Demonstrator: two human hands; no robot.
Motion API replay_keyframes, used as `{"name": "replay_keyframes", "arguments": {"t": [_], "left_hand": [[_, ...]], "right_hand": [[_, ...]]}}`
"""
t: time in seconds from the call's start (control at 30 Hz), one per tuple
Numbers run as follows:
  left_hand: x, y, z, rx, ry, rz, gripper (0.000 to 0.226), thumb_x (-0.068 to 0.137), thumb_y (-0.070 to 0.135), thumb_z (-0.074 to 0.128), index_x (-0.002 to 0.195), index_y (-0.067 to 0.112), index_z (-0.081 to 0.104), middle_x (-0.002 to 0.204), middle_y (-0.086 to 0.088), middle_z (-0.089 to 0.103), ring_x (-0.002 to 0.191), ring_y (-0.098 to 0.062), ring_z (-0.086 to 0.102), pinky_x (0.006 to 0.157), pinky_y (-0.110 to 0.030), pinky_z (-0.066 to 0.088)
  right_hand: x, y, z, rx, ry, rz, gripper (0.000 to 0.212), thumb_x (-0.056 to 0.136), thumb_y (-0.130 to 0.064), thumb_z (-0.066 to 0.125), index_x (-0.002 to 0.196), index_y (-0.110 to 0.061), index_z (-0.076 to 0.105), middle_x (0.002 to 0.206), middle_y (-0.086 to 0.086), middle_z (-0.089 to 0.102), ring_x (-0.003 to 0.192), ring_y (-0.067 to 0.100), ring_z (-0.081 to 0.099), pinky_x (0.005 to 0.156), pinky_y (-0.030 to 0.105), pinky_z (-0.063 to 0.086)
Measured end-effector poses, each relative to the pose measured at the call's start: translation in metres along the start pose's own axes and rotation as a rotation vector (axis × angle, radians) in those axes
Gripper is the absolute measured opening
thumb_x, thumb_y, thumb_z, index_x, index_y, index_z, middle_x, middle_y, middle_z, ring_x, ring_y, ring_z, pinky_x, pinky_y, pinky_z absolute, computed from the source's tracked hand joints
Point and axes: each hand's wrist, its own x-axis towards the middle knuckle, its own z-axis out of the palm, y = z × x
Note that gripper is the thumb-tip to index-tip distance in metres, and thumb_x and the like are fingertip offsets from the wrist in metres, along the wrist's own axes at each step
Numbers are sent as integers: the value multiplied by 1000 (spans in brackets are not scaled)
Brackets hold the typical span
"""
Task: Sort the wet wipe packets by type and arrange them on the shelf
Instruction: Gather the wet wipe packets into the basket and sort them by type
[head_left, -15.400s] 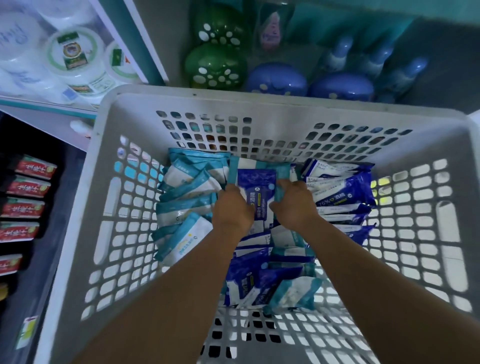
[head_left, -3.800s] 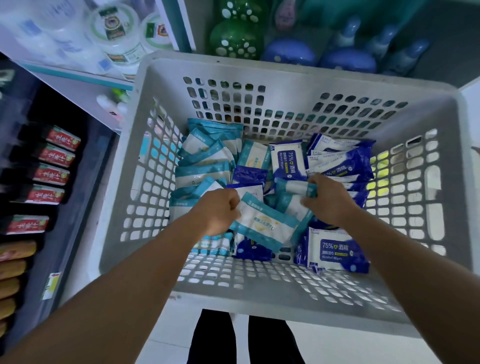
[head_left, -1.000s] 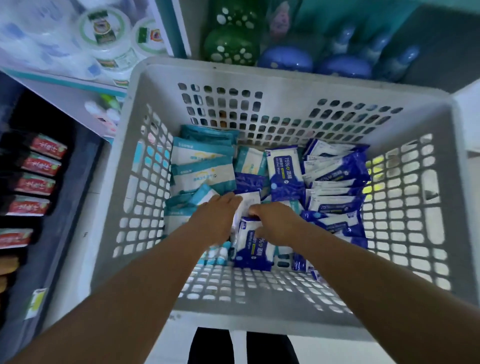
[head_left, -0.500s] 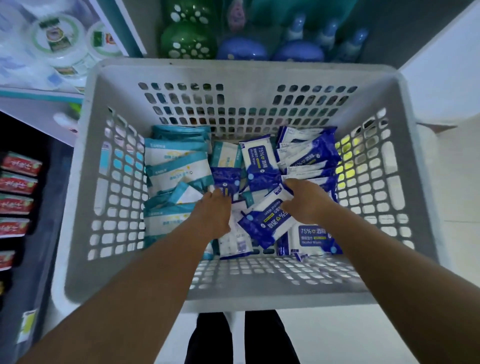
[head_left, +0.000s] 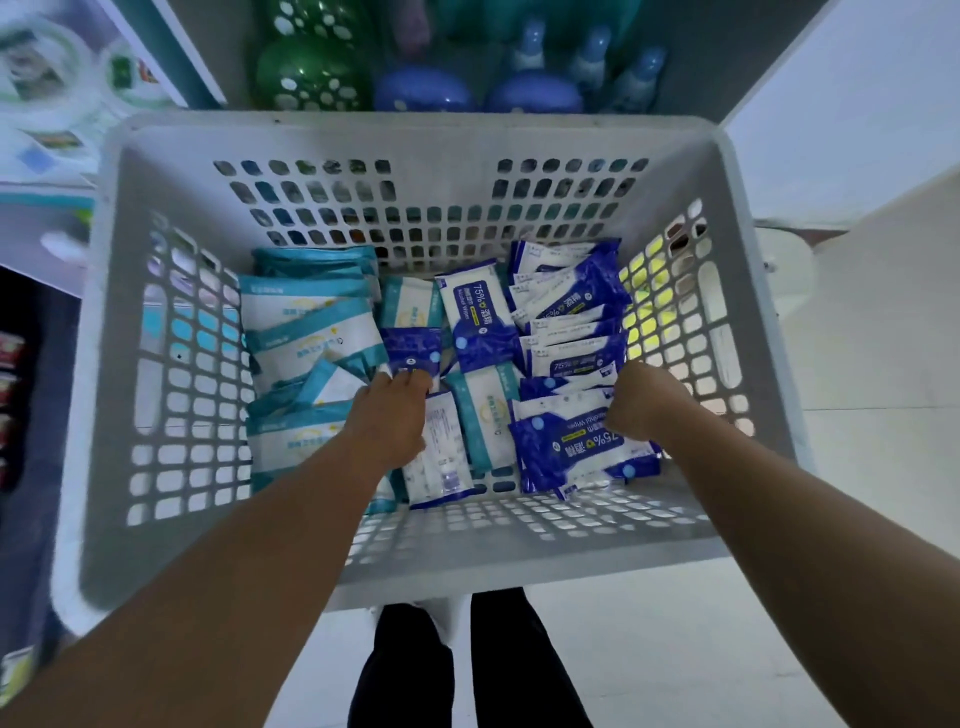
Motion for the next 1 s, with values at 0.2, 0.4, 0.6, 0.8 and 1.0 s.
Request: {"name": "replay_keyframes", "arguments": {"t": [0.2, 0.4, 0.6, 0.8, 1.0], "left_hand": [[-1, 2, -5, -173, 63, 58, 24, 90, 18, 59, 114, 18, 61, 115, -11, 59, 105, -28, 57, 87, -38, 46], [-6, 4, -22, -294, 151, 97, 12, 93, 25, 57, 101, 16, 60, 99, -4, 64, 89, -23, 58, 70, -29, 40], [-14, 11, -47, -683, 317, 64, 15, 92, 19, 60, 105, 11, 61, 93, 2, 59, 84, -14, 53, 72, -24, 37], [-9, 35, -54, -981, 335, 30, 3, 92, 17, 59, 93, 18, 56, 82, 5, 62, 69, -7, 55, 61, -18, 42], [8, 71, -42, -946, 249, -63, 13, 93, 19, 58, 104, 12, 54, 85, 0, 58, 78, -18, 56, 60, -24, 41]], "right_hand": [[0, 7, 12, -100, 39, -49, 11, 85, -11, 62, 90, -9, 52, 82, 5, 50, 78, 21, 52, 63, 28, 42], [1, 12, 13, -123, 29, -18, 18, 85, -11, 66, 101, -6, 58, 85, 5, 53, 81, 22, 56, 66, 30, 49], [-2, 2, 8, 7, 104, -95, 53, 85, -19, 67, 132, -8, 44, 127, 12, 55, 110, 28, 56, 83, 34, 48], [-1, -18, 1, 300, 393, -454, 55, 90, -26, 61, 142, -22, 41, 141, 5, 48, 127, 25, 43, 104, 35, 34], [21, -9, -13, 94, 460, -384, 31, 91, -20, 56, 121, -23, 62, 117, 6, 61, 108, 27, 52, 93, 33, 34]]}}
